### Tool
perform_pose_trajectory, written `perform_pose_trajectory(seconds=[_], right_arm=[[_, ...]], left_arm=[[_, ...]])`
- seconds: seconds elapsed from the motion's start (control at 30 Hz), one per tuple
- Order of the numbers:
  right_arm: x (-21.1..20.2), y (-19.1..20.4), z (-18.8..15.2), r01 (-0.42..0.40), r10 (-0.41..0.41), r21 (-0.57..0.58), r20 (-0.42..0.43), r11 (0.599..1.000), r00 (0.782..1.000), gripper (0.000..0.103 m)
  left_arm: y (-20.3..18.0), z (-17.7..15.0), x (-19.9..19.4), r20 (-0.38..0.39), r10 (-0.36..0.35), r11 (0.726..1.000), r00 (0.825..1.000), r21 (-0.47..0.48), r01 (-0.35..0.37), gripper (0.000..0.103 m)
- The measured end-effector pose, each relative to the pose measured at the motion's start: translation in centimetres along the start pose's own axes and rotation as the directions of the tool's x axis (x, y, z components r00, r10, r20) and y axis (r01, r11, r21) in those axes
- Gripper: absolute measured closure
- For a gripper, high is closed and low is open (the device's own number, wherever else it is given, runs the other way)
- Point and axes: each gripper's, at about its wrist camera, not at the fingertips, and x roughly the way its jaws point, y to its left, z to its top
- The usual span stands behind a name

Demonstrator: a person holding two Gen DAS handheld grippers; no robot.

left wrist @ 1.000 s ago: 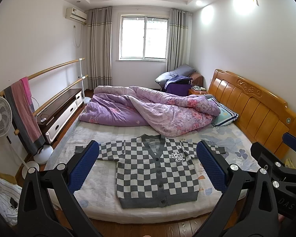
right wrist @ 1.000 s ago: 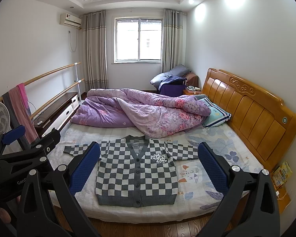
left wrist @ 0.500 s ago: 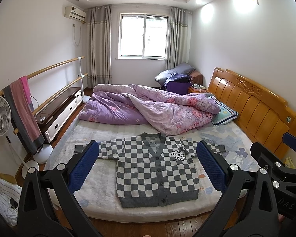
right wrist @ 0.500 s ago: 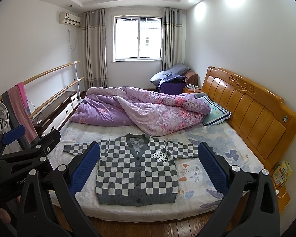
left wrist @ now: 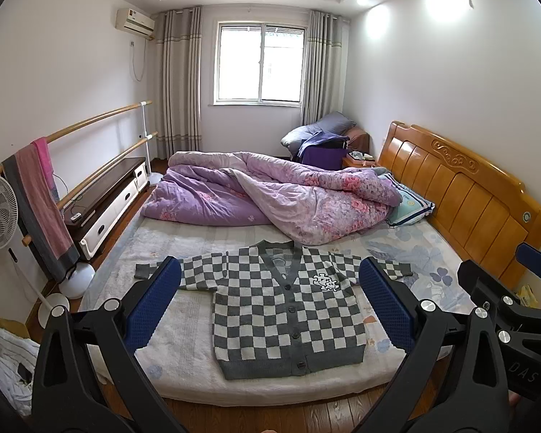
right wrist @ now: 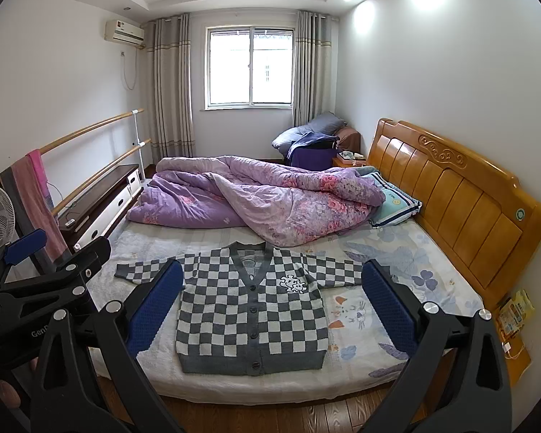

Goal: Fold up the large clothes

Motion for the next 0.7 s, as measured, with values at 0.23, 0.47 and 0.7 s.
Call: perform_pose_trajectory(seconds=[0.23,0.47,0.7], right_arm=[[0.4,0.4,0.0,0.005,-0.005,0.005,-0.008,1.000,1.000,0.007],[0.6,0.6,-0.1,0.009,-0.009,0.007,-0.013,1.000,1.000,0.007],[1.4,1.4,0.1,0.024,-0.024,0.012,-0.027,1.000,0.999,0.007]], left_arm=[[0.3,0.1,0.6,-0.007,-0.006,1.000,1.000,0.000,0.006,0.005],[0.3,0.0,0.8,-0.011,-0.008,1.000,1.000,0.002,0.008,0.005],[0.5,0.0,1.7,-0.026,-0.016,1.000,1.000,0.007,0.016,0.005]])
